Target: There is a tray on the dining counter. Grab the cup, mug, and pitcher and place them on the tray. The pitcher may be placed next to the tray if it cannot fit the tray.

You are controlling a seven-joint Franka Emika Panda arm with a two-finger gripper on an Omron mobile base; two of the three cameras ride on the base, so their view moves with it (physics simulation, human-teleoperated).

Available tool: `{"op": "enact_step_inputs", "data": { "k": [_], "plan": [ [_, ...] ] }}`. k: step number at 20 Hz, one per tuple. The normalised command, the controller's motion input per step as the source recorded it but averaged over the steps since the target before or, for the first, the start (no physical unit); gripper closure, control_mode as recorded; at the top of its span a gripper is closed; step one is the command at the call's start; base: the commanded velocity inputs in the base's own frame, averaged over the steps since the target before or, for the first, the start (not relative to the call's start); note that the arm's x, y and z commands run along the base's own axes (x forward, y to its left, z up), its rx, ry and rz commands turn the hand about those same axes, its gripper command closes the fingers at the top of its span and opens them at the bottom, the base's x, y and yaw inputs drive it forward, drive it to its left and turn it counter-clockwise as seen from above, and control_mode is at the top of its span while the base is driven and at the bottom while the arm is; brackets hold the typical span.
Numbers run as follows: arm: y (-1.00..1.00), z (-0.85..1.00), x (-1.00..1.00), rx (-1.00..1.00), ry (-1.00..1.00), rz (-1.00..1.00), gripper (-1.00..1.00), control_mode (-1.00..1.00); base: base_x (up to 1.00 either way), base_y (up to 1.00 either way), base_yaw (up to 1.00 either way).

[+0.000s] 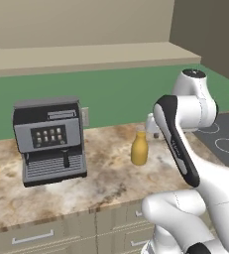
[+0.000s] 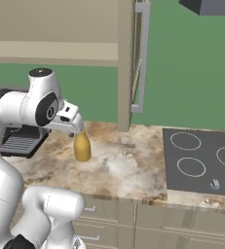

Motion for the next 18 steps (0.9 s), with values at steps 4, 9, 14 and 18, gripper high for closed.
{"op": "enact_step_inputs", "data": {
  "k": [4,9,14,18],
  "plan": [
    [0.00,-0.41,0.07,0.00,0.00,0.00,-1.00,-1.00,0.00,0.00,0.00],
    [0.00,-0.33,0.22,0.00,0.00,0.00,-1.00,-1.00,0.00,0.00,0.00],
    [0.00,-0.22,0.36,0.00,0.00,0.00,-1.00,-1.00,0.00,0.00,0.00],
    [0.00,-0.14,0.33,0.00,0.00,0.00,-1.00,-1.00,0.00,0.00,0.00]
  ]
}}
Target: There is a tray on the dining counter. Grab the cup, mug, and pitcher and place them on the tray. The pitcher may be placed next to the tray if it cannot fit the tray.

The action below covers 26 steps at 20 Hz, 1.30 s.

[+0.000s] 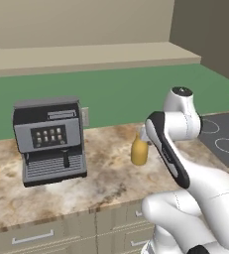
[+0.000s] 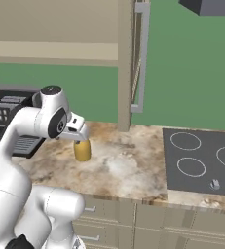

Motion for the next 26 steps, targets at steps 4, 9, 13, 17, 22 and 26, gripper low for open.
{"op": "enact_step_inputs", "data": {
  "k": [4,9,13,17,22,26],
  "plan": [
    [0.00,-0.11,0.34,0.00,0.00,0.00,-1.00,-1.00,0.00,0.00,0.00],
    [0.00,-0.01,0.34,0.00,0.00,0.00,-1.00,-1.00,0.00,0.00,0.00],
    [0.00,0.00,0.25,0.00,0.01,0.00,-1.00,-1.00,0.00,0.00,0.00],
    [0.00,0.00,0.26,0.00,0.03,0.00,-1.00,-1.00,0.00,0.00,0.00],
    [0.00,0.00,0.27,0.00,0.03,0.00,-1.00,-1.00,0.00,0.00,0.00],
    [0.01,0.00,0.18,0.00,0.05,0.00,-1.00,-1.00,0.00,0.00,0.00]
  ]
}}
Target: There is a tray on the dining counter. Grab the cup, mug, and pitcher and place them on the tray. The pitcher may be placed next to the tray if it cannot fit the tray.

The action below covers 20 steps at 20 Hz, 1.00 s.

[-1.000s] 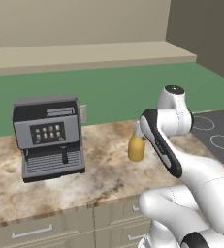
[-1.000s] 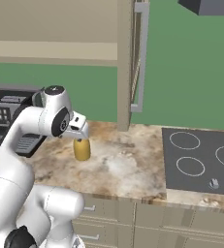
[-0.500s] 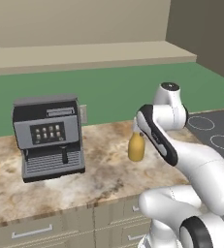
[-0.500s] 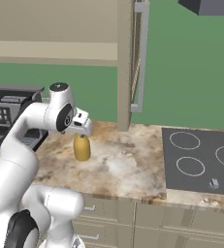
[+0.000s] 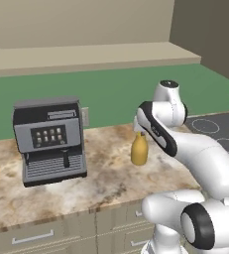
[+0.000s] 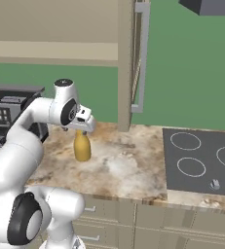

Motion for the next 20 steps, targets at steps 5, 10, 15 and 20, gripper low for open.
{"op": "enact_step_inputs", "data": {
  "k": [5,10,15,20],
  "plan": [
    [0.00,-0.02,0.20,0.00,0.03,0.00,-1.00,-1.00,0.00,0.00,0.00],
    [0.04,-0.01,0.19,0.00,0.04,0.00,-1.00,-1.00,0.00,0.00,0.00],
    [0.06,-0.07,0.24,0.00,0.06,0.00,-1.00,-1.00,0.00,0.00,0.00],
    [0.06,-0.06,0.27,0.00,0.07,0.00,-1.00,-1.00,0.00,0.00,0.00]
  ]
}}
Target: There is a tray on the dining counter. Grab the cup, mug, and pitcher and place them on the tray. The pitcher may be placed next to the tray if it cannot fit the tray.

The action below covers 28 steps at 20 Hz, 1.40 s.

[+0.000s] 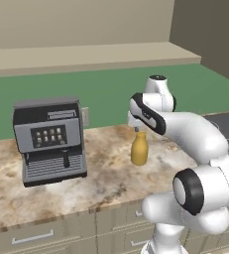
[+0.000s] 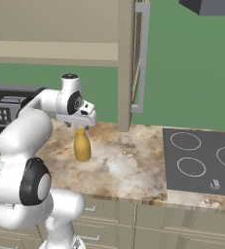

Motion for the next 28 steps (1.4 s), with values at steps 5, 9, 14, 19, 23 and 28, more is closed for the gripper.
{"op": "enact_step_inputs", "data": {
  "k": [5,9,14,19,23,28],
  "plan": [
    [0.03,-0.04,0.25,0.00,0.07,0.00,-1.00,-1.00,0.00,0.00,0.00],
    [0.01,-0.04,0.23,0.00,0.07,0.00,-1.00,-1.00,0.00,0.00,0.00],
    [0.01,-0.07,0.22,0.00,0.06,0.00,-1.00,-1.00,0.00,0.00,0.00],
    [0.03,-0.11,0.09,0.00,0.06,0.00,-1.00,-1.00,0.00,0.00,0.00],
    [0.06,-0.15,0.08,0.00,0.03,0.00,-1.00,-1.00,0.00,0.00,0.00],
    [0.02,-0.12,0.11,0.00,0.01,0.00,-1.00,-1.00,0.00,0.00,0.00]
  ]
}}
